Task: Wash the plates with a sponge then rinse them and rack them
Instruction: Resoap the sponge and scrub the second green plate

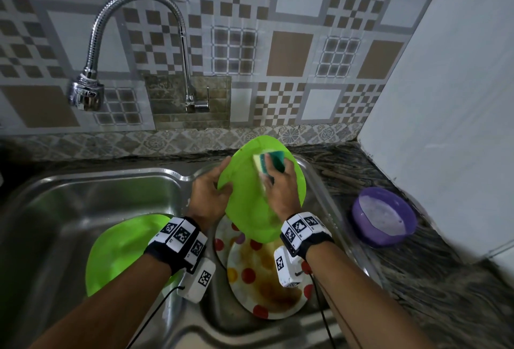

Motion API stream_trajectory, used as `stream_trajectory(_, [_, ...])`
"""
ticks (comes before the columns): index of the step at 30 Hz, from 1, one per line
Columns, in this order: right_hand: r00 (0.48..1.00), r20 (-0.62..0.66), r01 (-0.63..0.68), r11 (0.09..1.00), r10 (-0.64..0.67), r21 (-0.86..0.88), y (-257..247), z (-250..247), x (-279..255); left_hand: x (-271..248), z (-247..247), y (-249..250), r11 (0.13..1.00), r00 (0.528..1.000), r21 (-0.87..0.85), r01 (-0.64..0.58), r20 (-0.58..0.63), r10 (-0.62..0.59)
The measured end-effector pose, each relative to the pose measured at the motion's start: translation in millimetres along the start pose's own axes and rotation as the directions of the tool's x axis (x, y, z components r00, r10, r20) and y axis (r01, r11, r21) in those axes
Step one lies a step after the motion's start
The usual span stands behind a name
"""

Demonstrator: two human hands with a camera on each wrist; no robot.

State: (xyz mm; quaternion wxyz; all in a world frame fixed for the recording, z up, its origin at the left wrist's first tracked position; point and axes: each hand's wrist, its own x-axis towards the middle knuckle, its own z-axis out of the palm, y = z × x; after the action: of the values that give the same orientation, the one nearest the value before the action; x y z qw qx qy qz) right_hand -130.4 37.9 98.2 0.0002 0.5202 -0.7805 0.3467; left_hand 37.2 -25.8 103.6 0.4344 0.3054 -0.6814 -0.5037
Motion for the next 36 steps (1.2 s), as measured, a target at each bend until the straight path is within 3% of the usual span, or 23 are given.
stream_trajectory(4, [0.996, -0.020, -0.086, 0.996, 0.085, -0.012, 8.2, 0.3, -1.7, -0.4, -4.4, -0.8, 0.999, 0.994, -0.019, -0.032, -0.103, 0.030])
stream_trajectory(7, [0.997, -0.033, -0.066, 0.995, 0.069, 0.071, -3.0, 4.4, -7.6, -5.0, 1.6, -6.0, 1.000, 0.993, -0.007, 0.010, -0.121, -0.010])
stream_trajectory(10, [0.999, -0.019, 0.046, 0.992, -0.044, 0.119, -23.2, 9.1, -10.4, -9.0, 12.2, -6.3, 0.995, 0.993, 0.094, -0.043, -0.108, 0.053])
stream_trajectory(13, [0.986, 0.043, 0.154, 0.981, -0.160, 0.118, -40.9, 9.1, -13.0, -1.0, 12.0, 2.2, 1.000, 0.990, 0.017, -0.015, -0.143, 0.017])
stream_trajectory(15, [0.968, 0.122, 0.210, 0.974, -0.219, 0.083, -45.9, 6.3, -16.4, 9.2, 4.9, 7.6, 0.999, 0.984, -0.042, -0.003, -0.179, -0.005])
stream_trajectory(22, [0.875, 0.313, 0.397, 0.917, -0.369, -0.027, -37.9, -20.7, -22.6, 28.1, -23.2, 24.3, 0.994, 0.951, -0.019, -0.106, -0.295, 0.096])
stream_trajectory(24, [0.882, 0.282, 0.431, 0.888, -0.377, -0.161, -31.0, -27.0, -14.8, 28.4, -28.8, 24.4, 0.994, 0.953, 0.039, -0.107, -0.282, 0.114])
stream_trajectory(29, [0.928, 0.232, 0.371, 0.788, -0.292, -0.491, -7.9, -55.0, 6.9, 25.0, -42.0, 20.9, 0.991, 0.967, 0.089, -0.101, -0.223, 0.119])
stream_trajectory(33, [0.943, 0.187, 0.332, 0.791, -0.275, -0.514, -2.9, -48.3, -6.5, 23.5, -38.8, 23.4, 0.998, 0.952, 0.032, -0.059, -0.300, 0.066])
stream_trajectory(36, [0.940, 0.167, 0.340, 0.842, -0.296, -0.419, -8.1, -22.7, -31.9, 24.1, -32.1, 26.5, 0.998, 0.914, -0.040, -0.045, -0.405, 0.025])
